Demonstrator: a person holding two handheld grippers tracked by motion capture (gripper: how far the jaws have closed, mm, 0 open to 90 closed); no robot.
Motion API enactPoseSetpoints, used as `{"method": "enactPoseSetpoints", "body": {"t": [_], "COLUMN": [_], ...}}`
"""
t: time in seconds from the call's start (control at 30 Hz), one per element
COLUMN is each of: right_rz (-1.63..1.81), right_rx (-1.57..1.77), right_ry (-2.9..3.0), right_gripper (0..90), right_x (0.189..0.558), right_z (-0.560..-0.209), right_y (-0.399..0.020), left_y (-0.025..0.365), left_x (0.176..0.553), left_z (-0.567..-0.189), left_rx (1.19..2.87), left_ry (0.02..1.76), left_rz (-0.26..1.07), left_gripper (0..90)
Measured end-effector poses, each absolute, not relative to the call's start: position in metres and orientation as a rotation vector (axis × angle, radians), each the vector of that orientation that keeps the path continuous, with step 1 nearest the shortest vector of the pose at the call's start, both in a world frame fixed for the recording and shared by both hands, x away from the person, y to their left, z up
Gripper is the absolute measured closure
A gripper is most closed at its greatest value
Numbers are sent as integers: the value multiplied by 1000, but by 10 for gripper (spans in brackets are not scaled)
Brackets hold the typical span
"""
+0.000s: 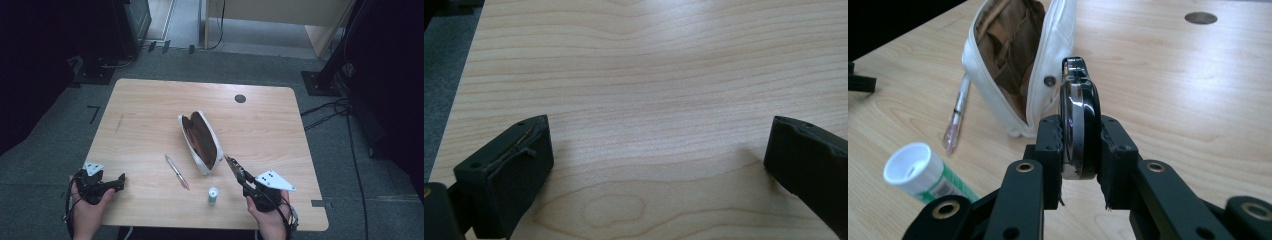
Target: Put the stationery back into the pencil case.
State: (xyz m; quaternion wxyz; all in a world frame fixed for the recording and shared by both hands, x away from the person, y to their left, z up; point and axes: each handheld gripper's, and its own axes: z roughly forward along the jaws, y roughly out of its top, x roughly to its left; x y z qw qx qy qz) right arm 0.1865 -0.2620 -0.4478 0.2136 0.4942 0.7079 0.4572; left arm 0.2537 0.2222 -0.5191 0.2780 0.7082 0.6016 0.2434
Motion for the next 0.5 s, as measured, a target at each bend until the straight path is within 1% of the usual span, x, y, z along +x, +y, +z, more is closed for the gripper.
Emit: {"method": "enactPoseSetpoints", "body": {"t": [0.5], "right_rz": [1319], "right_rx": [1298], "right_ry": [1951], "right_gripper": [743], "right_x": [205], "right_z": [-420], "right_y": [-246], "left_y": [222], "left_x": [254], "left_z": [-519], "left_rx": [1901], "left_ry": [1614], "left_rz": [653], "left_gripper": [0]}}
